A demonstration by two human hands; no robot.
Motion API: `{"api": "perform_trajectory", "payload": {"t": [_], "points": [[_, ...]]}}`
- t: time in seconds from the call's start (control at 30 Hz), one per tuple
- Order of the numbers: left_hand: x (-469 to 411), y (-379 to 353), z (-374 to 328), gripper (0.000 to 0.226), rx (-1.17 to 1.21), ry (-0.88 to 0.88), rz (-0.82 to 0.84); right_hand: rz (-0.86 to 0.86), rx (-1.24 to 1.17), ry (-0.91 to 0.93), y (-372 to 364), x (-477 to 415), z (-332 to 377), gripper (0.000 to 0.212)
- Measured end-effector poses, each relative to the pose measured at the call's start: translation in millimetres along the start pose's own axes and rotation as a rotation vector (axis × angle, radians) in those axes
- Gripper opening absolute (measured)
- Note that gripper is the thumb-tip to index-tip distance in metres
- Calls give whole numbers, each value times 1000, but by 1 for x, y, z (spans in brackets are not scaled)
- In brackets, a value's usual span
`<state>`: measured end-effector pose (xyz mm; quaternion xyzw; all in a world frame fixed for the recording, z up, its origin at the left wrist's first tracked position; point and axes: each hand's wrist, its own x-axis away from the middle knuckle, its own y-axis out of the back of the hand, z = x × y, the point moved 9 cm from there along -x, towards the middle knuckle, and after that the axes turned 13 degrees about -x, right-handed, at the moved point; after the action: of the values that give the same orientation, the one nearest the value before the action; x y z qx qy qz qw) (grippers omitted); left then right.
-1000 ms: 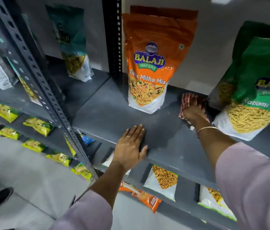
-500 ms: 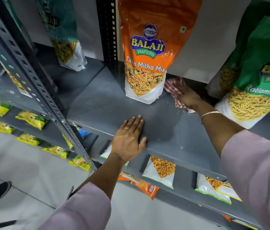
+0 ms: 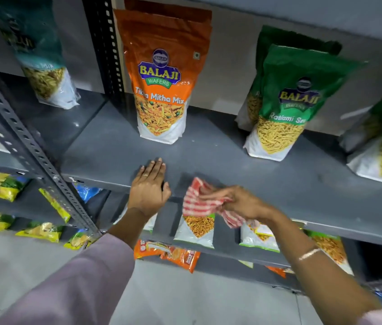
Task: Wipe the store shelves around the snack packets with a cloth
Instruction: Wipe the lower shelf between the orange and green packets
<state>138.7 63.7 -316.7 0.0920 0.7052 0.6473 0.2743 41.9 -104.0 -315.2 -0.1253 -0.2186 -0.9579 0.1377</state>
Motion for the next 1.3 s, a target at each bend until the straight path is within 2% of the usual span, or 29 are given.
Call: {"api": "perform_trajectory", "payload": {"t": [0.07, 0.13, 0.17, 0.2, 0.23, 0.27, 0.37, 0.4, 0.47, 0.53, 0.57, 0.63, 0.67, 0.73, 0.8, 0.87, 0.93, 1.1, 1.2, 1.3], "points": [[0, 1, -1, 56, 1, 4, 1, 100, -209, -18, -1, 25, 19, 51], [0, 0, -1, 56, -8, 13, 17, -75, -469, 74, 28, 27, 38, 41], [0, -1, -1, 56, -17, 16, 28, -223, -544, 106, 45, 21, 37, 38], [1, -2, -1, 57, -26, 15, 34, -367, -534, 93, 59, 12, 29, 36], [1, -2, 0, 57, -31, 13, 36, -513, -428, 49, 70, 3, 19, 36], [1, -3, 0, 57, -34, 12, 37, -577, -267, 0, 71, -6, 14, 40], [0, -4, 0, 57, -46, 5, 39, -459, 268, -134, 39, -19, 10, 56], [-1, -3, 0, 57, -52, 2, 37, -393, 339, -129, 25, -15, 16, 56], [-1, -4, 0, 58, -60, -2, 37, -154, 208, -72, -2, -4, 24, 56], [0, -3, 0, 58, -52, -5, 21, 108, -68, -60, -18, 10, 31, 53], [-1, -2, 0, 57, -39, -2, 11, 95, -180, -48, -10, 11, 36, 50], [-1, 1, 0, 57, -29, 11, 4, -192, -282, -25, 32, -3, 35, 41], [-2, 3, -1, 57, -30, 11, 9, -361, -261, -47, 54, -11, 28, 39], [-1, 3, -2, 58, -31, 7, 20, -561, 1, -158, 71, -31, 12, 44], [0, 2, -2, 58, -28, 0, 36, -512, 334, -198, 56, -53, 7, 51], [0, 0, -1, 58, -20, -4, 27, -485, 507, -151, 44, -71, 9, 55], [-2, -2, -1, 57, -19, -9, 3, -547, 532, -162, 53, -88, 10, 55], [-5, -4, 2, 57, 8, -20, -94, -717, 407, -430, 111, -136, -8, 61], [-5, -4, 1, 57, 1, -34, -138, -730, 410, -413, 137, -173, -9, 67], [-6, -5, 2, 57, -3, -23, -131, -662, 558, -348, 155, -213, -11, 78]]}}
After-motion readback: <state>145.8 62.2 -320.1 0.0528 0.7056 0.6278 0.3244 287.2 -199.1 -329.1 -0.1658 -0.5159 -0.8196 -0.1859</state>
